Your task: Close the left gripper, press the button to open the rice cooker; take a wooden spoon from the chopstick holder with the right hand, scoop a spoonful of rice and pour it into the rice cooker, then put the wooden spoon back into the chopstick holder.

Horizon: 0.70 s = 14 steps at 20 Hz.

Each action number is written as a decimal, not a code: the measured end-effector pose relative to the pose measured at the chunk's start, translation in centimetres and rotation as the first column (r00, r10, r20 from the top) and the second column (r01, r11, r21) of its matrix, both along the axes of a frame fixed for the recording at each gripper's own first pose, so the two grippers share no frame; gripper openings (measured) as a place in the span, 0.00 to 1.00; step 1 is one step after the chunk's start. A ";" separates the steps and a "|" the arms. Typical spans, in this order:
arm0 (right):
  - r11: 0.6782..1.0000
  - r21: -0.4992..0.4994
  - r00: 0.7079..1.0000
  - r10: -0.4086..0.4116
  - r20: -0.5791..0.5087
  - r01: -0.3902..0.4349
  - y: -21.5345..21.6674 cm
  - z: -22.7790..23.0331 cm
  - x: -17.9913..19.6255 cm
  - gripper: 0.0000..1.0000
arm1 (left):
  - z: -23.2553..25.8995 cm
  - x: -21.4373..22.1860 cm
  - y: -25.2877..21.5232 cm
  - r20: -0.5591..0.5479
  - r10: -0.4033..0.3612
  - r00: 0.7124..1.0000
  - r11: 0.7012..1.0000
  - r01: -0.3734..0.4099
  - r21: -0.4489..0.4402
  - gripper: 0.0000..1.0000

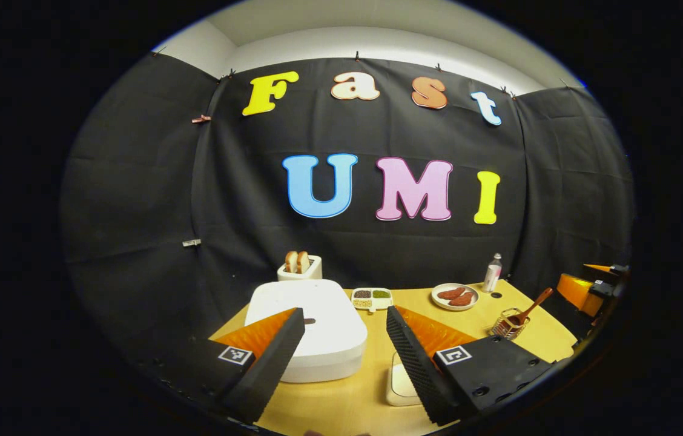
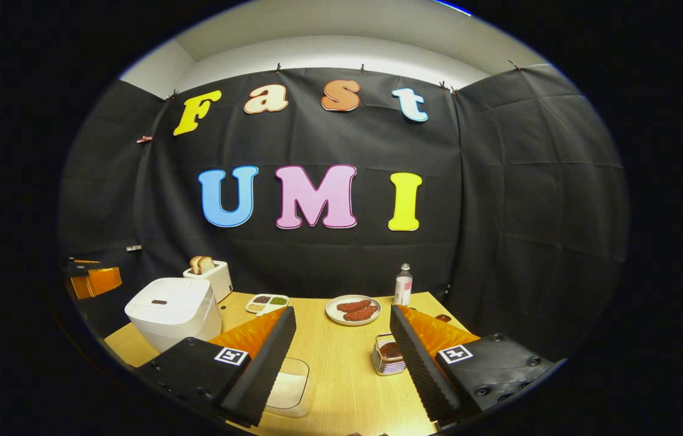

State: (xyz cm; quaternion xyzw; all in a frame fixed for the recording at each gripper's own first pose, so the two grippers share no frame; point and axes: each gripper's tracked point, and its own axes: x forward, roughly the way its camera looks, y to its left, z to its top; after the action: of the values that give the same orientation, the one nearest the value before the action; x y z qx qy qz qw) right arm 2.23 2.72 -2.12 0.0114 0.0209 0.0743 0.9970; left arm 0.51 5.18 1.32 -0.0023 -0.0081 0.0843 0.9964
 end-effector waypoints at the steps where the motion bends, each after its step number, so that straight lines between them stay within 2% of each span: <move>1: 1.000 0.005 1.000 0.003 -0.002 -0.002 0.0 0.0 0.1 0.98 | 0.2 0.4 0.8 -0.003 0.012 1.000 1.000 -0.012 0.000 0.95; 4: 1.000 0.003 1.000 0.007 -0.011 -0.007 -0.3 -0.3 0.3 0.98 | 0.8 2.0 3.2 -0.009 0.054 0.998 0.999 -0.054 -0.004 0.94; 6: 1.000 0.004 1.000 0.004 -0.014 -0.004 -0.6 -0.4 0.5 0.98 | 1.1 3.2 4.9 -0.015 0.079 0.997 0.997 -0.079 0.013 0.89; 9: 1.000 0.001 1.000 -0.005 -0.022 0.005 -1.0 -0.7 0.5 0.98 | 1.1 4.9 7.1 -0.032 0.102 0.994 0.995 -0.101 0.016 0.70; 10: 1.000 -0.004 1.000 -0.009 -0.024 0.009 -1.2 -0.8 0.5 0.98 | 1.1 5.6 7.8 -0.034 0.106 0.994 0.994 -0.106 0.012 0.66; 13: 0.999 -0.011 0.999 -0.031 -0.026 0.031 -1.9 -0.9 0.2 0.98 | 0.6 7.6 10.0 -0.054 0.128 0.990 0.992 -0.127 0.022 0.41; 14: 0.999 -0.013 0.999 -0.039 -0.029 0.039 -2.2 -1.0 0.2 0.98 | 0.4 8.4 10.3 -0.065 0.120 0.991 0.993 -0.119 0.025 0.36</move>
State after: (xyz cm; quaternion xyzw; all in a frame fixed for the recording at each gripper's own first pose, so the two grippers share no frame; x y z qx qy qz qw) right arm 2.38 0.49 -3.12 0.0067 0.0355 0.0544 0.9979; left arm 8.91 15.43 1.67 0.0116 0.0237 0.1439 0.9892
